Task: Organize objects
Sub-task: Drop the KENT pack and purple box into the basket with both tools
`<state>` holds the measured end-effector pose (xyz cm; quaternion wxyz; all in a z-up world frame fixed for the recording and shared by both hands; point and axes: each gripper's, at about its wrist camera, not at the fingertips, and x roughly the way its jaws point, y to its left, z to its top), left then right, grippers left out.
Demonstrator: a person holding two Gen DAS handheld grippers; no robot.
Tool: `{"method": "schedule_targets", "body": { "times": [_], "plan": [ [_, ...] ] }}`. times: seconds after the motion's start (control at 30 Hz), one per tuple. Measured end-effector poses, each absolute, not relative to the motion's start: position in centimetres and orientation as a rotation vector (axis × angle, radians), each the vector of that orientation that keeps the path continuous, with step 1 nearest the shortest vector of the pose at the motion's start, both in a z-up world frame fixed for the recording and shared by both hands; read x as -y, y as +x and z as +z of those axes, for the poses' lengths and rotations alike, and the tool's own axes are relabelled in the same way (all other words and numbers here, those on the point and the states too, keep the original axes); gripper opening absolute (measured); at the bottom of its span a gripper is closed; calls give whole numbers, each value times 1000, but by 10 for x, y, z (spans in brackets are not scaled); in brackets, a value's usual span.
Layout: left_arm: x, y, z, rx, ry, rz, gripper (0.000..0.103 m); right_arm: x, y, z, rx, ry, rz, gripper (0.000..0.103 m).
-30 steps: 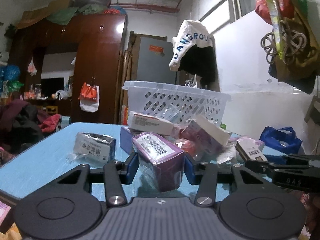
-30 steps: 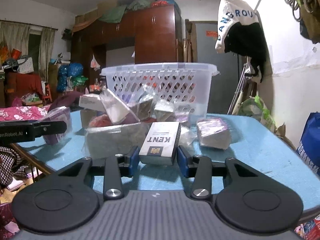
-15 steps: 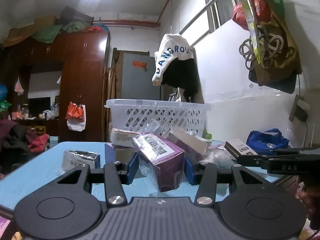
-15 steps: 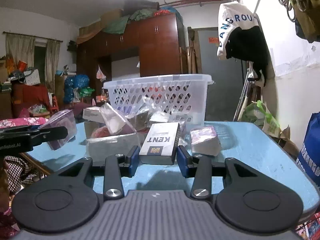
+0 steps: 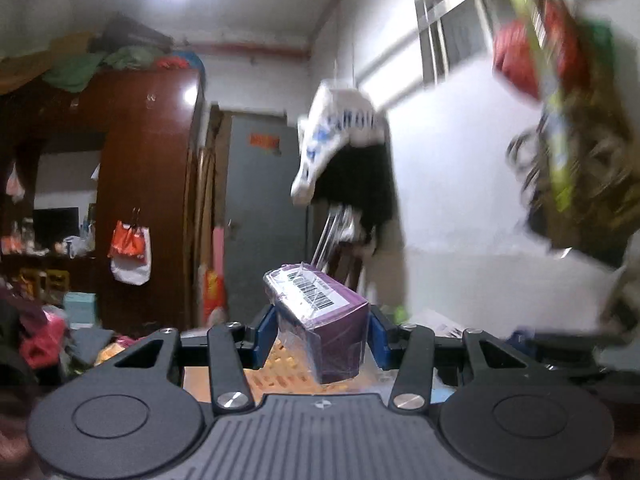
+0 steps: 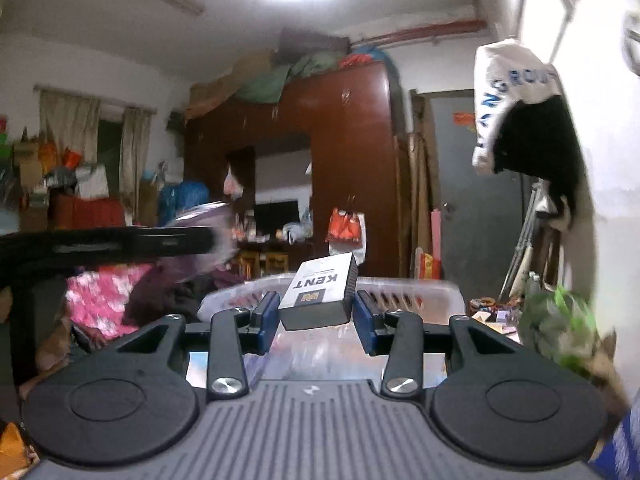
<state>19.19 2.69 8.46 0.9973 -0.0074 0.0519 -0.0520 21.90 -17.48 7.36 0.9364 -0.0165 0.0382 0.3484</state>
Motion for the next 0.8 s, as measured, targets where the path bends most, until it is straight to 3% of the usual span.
{"method": "schedule_targets", "body": {
  "times": [0.17,0.27,0.33,0.5,0.8],
  "plan": [
    [-36,244,77,-240,-81,-92,53,138,270,80,-186,-131,707,44],
    [-39,259,62,-291,-75,-56,93,127,289,66,-248,-168,693,56],
    [-43,259,55,-315,-72,-32,90,128,290,61,-257,-165,673,76],
    [-47,194,50,-265,-107,-107,92,174,247,56,-209,-65,680,100],
    [-24,59,-50,-231,-164,-265,96,224,211,-26,-373,-66,578,103]
  ]
}}
